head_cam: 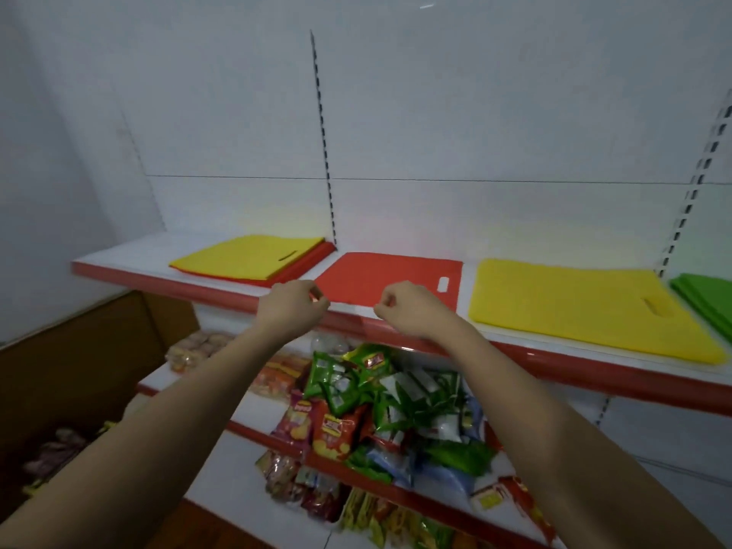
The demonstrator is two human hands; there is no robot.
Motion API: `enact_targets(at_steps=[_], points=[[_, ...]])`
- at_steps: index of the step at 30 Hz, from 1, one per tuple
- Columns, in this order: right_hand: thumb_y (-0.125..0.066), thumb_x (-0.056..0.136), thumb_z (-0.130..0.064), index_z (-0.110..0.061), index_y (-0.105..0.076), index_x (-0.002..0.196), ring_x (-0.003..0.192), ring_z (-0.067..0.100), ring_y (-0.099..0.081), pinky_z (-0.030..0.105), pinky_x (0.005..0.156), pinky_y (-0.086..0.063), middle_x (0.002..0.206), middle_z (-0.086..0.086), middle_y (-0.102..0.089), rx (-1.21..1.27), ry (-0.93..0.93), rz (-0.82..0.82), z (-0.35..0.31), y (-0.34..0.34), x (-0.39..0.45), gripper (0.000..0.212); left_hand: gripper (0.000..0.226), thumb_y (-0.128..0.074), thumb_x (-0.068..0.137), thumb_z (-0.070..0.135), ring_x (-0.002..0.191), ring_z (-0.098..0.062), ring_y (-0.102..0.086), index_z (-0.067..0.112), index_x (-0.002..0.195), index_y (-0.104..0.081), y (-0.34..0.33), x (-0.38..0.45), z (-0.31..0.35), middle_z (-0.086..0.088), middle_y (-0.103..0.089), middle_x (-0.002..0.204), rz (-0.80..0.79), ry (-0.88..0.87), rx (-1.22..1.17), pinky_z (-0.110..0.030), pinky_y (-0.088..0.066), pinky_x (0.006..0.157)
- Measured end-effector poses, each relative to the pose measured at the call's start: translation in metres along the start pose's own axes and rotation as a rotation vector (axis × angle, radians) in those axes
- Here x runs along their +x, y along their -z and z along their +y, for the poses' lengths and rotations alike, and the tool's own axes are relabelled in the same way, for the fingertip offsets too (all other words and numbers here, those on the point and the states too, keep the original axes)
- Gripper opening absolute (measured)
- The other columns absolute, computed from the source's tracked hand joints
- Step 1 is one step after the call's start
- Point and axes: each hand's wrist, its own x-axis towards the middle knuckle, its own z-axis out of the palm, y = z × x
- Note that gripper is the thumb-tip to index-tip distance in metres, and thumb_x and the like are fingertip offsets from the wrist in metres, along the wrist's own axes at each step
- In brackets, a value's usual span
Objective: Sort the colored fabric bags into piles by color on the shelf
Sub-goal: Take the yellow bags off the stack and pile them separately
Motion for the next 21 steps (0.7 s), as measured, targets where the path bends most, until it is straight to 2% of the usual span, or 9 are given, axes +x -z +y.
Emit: enact_targets(at_steps=[3,6,8,11,14,19,21], points=[[-0.052,0.095,-0.03,-0.007,-0.065,0.088,0.077,0.028,-0.063,0.039,0.07,-0.052,0.082,0.01,-0.068,-0.048,0.05,-0.027,-0.059,-0.041,0.012,0.027,0.027,-0.051,0.094,0.041,0.084,-0.019,-0.064,0.023,0.104,-0.068,0.018,-0.021,-0.068,0.003,-0.07,0.1,-0.004,0.05,-0.041,-0.037,-0.056,0.076],[-0.051,0.095,-0.032,-0.007,-0.06,0.076,0.071,0.031,-0.063,0.037,0.064,-0.049,0.073,0.012,-0.065,-0.129,0.076,-0.077,-0.111,-0.085,0.026,0.033,0.025,-0.051,0.095,0.04,0.071,-0.015,-0.065,0.023,0.103,-0.068,0.037,-0.047,-0.138,0.002,-0.071,0.093,-0.005,0.077,-0.053,-0.039,-0.059,0.067],[-0.053,0.095,-0.032,-0.012,-0.052,0.068,0.065,0.029,-0.059,0.035,0.06,-0.045,0.066,0.01,-0.057,-0.147,0.086,-0.104,-0.14,-0.11,0.034,0.033,0.023,-0.052,0.094,0.041,0.069,-0.014,-0.066,0.025,0.102,-0.067,0.051,-0.059,-0.18,0.003,-0.07,0.091,0.009,0.103,-0.056,-0.039,-0.06,0.064],[-0.054,0.095,-0.034,-0.015,-0.045,0.068,0.063,0.025,-0.051,0.033,0.058,-0.038,0.064,0.006,-0.048,-0.143,0.095,-0.094,-0.176,-0.139,0.045,0.035,0.02,-0.052,0.092,0.041,0.071,-0.011,-0.065,0.029,0.101,-0.066,0.07,-0.062,-0.229,0.006,-0.071,0.086,0.026,0.133,-0.058,-0.035,-0.059,0.068],[-0.054,0.096,-0.034,-0.015,-0.044,0.07,0.062,0.023,-0.046,0.032,0.058,-0.033,0.068,0.009,-0.045,-0.148,0.11,-0.096,-0.2,-0.158,0.056,0.034,0.022,-0.051,0.094,0.04,0.075,-0.014,-0.065,0.028,0.104,-0.066,0.082,-0.054,-0.259,0.002,-0.072,0.089,0.019,0.123,-0.054,-0.035,-0.058,0.072],[-0.053,0.095,-0.036,-0.016,-0.045,0.066,0.063,0.024,-0.049,0.032,0.059,-0.038,0.066,0.006,-0.05,-0.165,0.075,-0.068,-0.212,-0.167,0.089,0.036,0.026,-0.05,0.096,0.038,0.082,-0.019,-0.066,0.024,0.108,-0.068,0.088,-0.015,-0.279,-0.001,-0.071,0.094,0.023,0.063,-0.085,-0.04,-0.058,0.075],[-0.053,0.095,-0.036,-0.017,-0.045,0.066,0.066,0.026,-0.054,0.035,0.064,-0.045,0.066,0.004,-0.052,-0.164,0.054,-0.044,-0.21,-0.167,0.102,0.036,0.027,-0.05,0.096,0.037,0.087,-0.02,-0.065,0.022,0.109,-0.068,0.083,0.002,-0.281,-0.001,-0.071,0.097,0.027,0.039,-0.098,-0.041,-0.057,0.078]])
